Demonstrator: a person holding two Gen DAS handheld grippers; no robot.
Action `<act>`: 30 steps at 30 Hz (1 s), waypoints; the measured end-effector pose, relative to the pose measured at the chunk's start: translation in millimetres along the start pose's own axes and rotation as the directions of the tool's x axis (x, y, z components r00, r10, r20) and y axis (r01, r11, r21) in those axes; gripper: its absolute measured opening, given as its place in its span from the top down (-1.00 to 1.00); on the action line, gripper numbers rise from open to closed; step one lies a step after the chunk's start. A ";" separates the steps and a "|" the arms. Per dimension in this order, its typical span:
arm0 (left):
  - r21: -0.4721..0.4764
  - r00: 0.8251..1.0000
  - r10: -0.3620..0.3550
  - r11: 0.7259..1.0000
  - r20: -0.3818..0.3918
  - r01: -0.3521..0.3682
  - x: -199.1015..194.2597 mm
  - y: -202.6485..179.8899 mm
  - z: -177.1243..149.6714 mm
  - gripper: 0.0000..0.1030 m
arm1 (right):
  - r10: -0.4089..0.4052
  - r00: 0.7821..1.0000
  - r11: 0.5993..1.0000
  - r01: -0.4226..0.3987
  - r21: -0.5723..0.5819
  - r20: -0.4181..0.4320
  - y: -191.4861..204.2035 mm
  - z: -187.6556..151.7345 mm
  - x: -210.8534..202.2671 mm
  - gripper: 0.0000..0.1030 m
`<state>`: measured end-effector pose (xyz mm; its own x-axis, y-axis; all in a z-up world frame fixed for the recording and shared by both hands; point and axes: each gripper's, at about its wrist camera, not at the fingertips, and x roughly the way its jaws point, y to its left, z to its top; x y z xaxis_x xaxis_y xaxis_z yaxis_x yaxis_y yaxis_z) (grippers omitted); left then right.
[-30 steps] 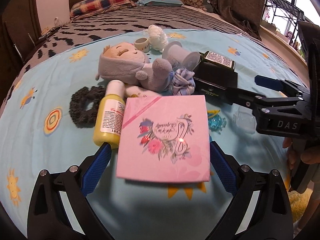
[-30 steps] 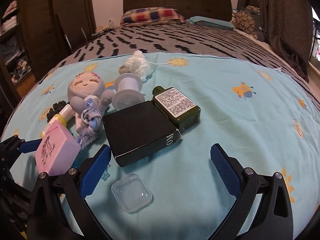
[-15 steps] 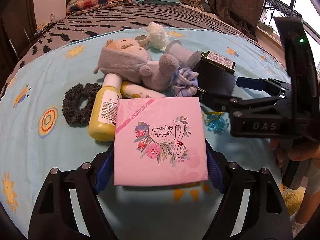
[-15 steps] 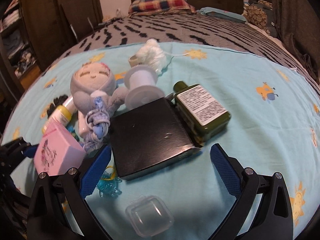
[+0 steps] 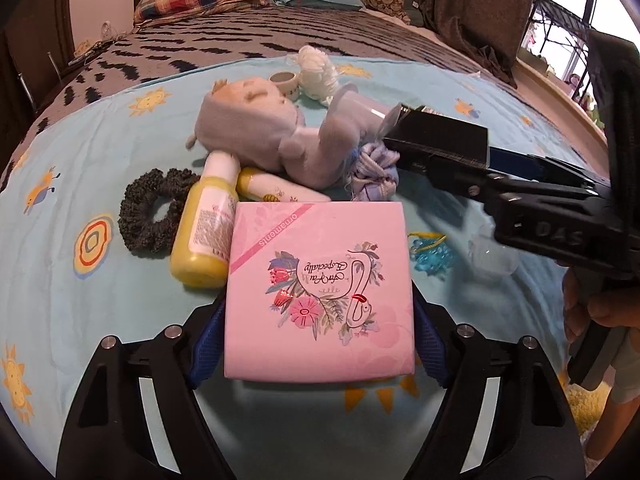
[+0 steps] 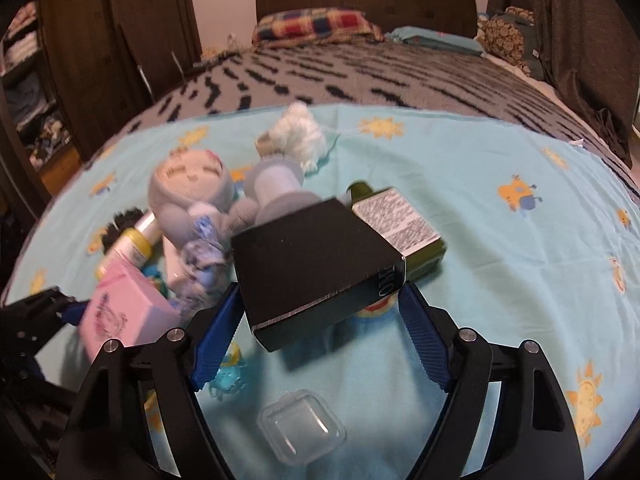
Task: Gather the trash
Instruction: 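Grasp the pink box with the left tool while the right tool grasps the black box, then carry both boxes off the bed and lower them into the floor bin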
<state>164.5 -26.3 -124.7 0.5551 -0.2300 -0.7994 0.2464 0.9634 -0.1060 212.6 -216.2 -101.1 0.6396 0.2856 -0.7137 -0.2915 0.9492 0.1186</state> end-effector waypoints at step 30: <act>-0.018 0.987 -0.060 0.998 0.147 0.063 -153.9 -54.5 -113.8 -0.43 | -0.040 0.988 0.998 0.031 0.060 0.149 11.3 -116.8 -208.6 -0.50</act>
<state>-24.8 -27.7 -63.2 0.6498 -0.3052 -0.6961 0.2668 0.9492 -0.1671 -7.2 -280.5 -31.5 0.7495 0.2638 -0.6072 -0.2283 0.9639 0.1370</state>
